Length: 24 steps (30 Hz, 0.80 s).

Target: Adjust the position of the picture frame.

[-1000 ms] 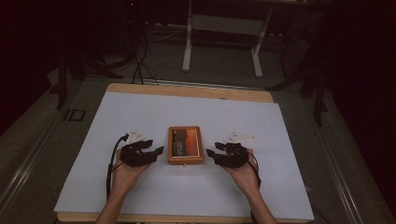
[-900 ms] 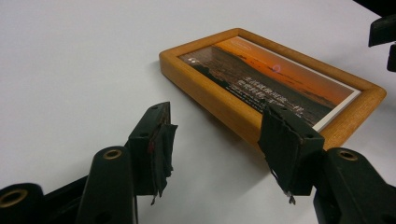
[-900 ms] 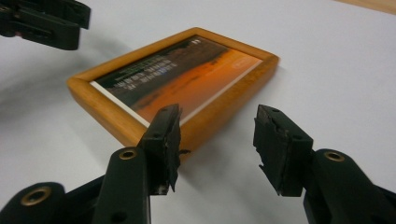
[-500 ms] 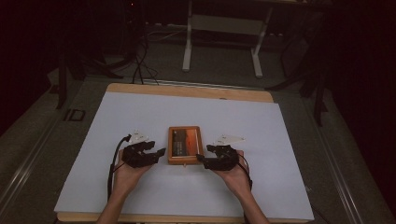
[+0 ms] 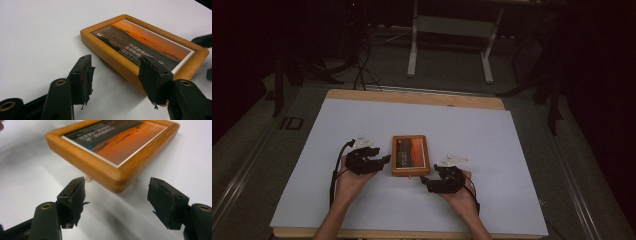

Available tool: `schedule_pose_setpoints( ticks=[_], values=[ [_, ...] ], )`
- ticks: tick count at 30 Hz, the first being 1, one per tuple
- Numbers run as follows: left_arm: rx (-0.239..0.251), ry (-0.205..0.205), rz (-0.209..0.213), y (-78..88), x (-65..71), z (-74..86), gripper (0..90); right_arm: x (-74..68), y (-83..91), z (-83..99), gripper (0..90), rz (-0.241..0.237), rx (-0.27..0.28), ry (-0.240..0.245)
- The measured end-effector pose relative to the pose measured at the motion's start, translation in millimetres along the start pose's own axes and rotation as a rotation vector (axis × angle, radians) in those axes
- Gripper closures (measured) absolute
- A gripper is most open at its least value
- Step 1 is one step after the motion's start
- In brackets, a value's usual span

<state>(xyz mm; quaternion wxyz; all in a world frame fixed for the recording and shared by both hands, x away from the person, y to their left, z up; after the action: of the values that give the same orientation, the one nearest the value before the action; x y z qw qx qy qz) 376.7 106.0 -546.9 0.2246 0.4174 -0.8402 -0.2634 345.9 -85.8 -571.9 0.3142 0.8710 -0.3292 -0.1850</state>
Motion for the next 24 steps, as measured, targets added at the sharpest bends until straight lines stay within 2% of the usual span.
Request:
schedule_pose_setpoints(
  ticks=[5, 8, 16, 20, 24],
  values=[
    [-0.006, -0.011, 0.007, -2.0, 3.7, 0.6, 45.4, -7.3, -7.4, 4.7, 37.7, -0.003, -0.005, 0.007],
    [-0.007, -0.014, 0.009, -2.3, 4.8, 1.0, 45.8, -8.9, -10.9, 6.6, 42.6, 0.015, -0.007, 0.017],
    [-0.017, -0.024, 0.015, -3.8, 8.5, 4.9, 46.1, -14.3, -18.1, 10.7, 50.4, 0.024, -0.009, 0.000],
    [-0.019, -0.024, 0.017, -5.3, 9.8, 7.0, 46.1, -20.7, -22.2, 12.5, 58.6, 0.019, -0.006, 0.002],
    [-0.018, -0.024, 0.018, -5.4, 9.9, 7.2, 46.1, -27.5, -25.7, 11.0, 63.0, 0.022, 0.001, 0.014]
  ],
)
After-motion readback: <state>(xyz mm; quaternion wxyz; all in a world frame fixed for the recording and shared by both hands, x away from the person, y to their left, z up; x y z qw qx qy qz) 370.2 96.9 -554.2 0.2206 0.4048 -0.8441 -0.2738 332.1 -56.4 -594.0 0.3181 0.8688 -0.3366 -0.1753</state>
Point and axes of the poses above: each handheld gripper's, and its own axes: y roughly backward along the jaws, z roughly out of its underside, x roughly to its right, the point moved 9 cm from there along -y, roughly forward along the jaws, and after that the axes turned 3 degrees about -x, right-handed, at the moved point
